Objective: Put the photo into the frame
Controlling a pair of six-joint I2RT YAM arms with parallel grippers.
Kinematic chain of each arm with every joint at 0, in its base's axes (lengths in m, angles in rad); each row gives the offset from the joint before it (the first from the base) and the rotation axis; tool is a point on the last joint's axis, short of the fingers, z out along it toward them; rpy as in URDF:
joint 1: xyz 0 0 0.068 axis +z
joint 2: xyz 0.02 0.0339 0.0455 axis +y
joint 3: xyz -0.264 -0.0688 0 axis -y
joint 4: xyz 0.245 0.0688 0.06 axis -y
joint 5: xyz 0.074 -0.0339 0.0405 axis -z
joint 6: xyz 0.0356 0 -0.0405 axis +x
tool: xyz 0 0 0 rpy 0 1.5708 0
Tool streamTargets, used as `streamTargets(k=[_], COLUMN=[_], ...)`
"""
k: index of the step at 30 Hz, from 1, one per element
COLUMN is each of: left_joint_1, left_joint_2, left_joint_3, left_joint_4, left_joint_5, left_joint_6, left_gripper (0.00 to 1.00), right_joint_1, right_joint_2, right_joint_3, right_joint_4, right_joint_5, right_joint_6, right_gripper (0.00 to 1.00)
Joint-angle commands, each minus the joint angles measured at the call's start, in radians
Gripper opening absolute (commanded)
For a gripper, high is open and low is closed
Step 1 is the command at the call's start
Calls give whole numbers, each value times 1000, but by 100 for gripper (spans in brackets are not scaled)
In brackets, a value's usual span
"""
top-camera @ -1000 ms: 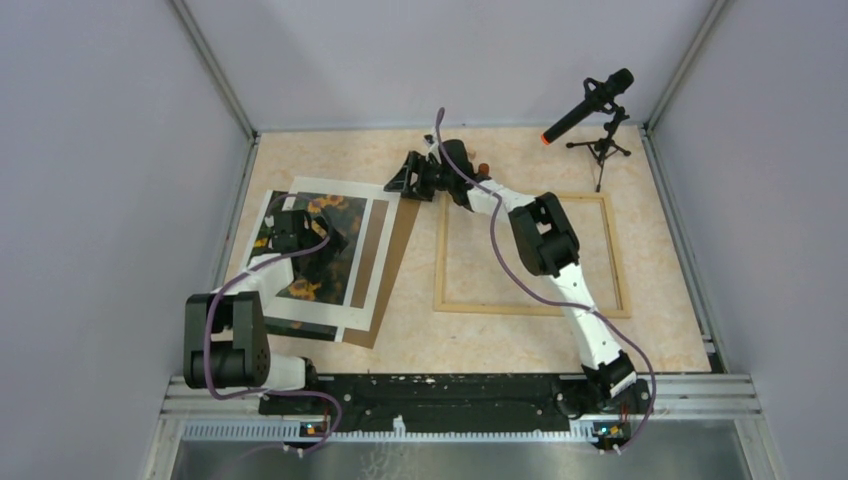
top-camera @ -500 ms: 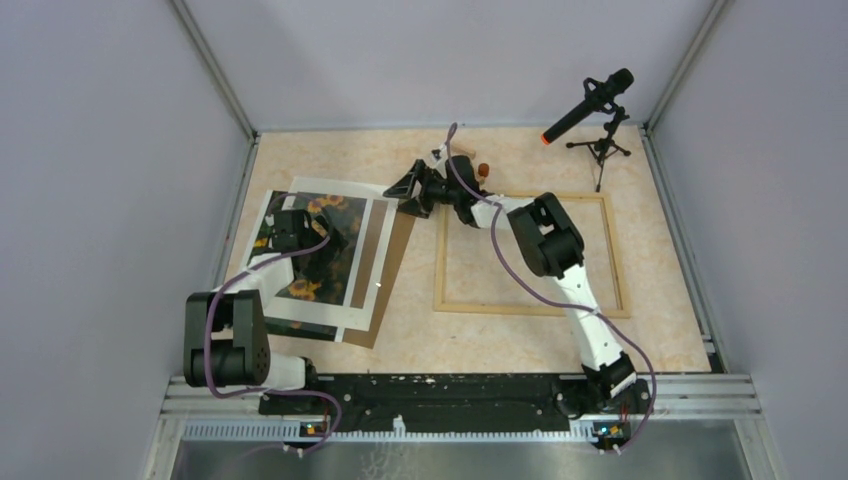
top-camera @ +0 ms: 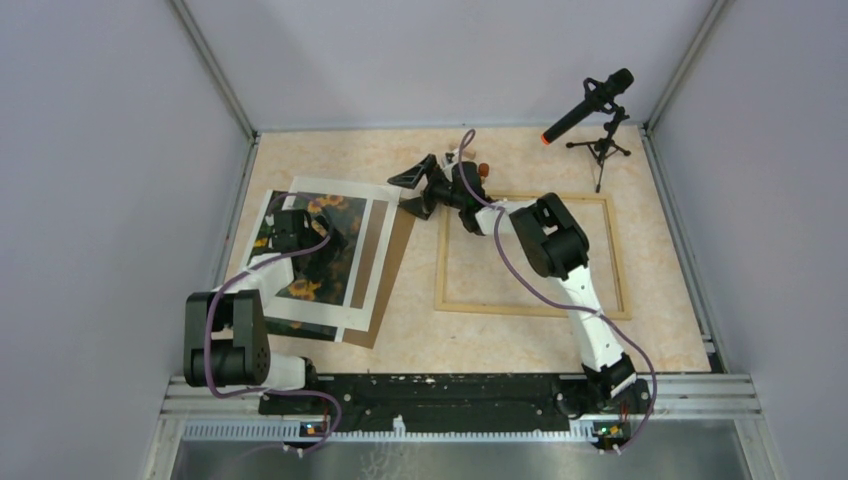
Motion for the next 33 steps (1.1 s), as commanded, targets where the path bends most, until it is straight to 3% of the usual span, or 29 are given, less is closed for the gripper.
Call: streamTargets(k=[1,16,33], left_joint_1=[-3,-3,-4], left_joint_2=[68,75,78], left_joint_3=[-47,-49,-47], left_joint_4=[-84,-74,-64], left_joint_5=[-6,10,28], left_joint_6=[17,18,20], left_gripper=[98,98,98], right_joint_1=[12,-8,-13], right_joint_2=[-55,-56,-20], right_joint_3=[-34,-110,-42], right_joint_4=[142,358,340], right_joint_5=[35,107,159], right_joint_6=[109,296,367], right_gripper=[99,99,99])
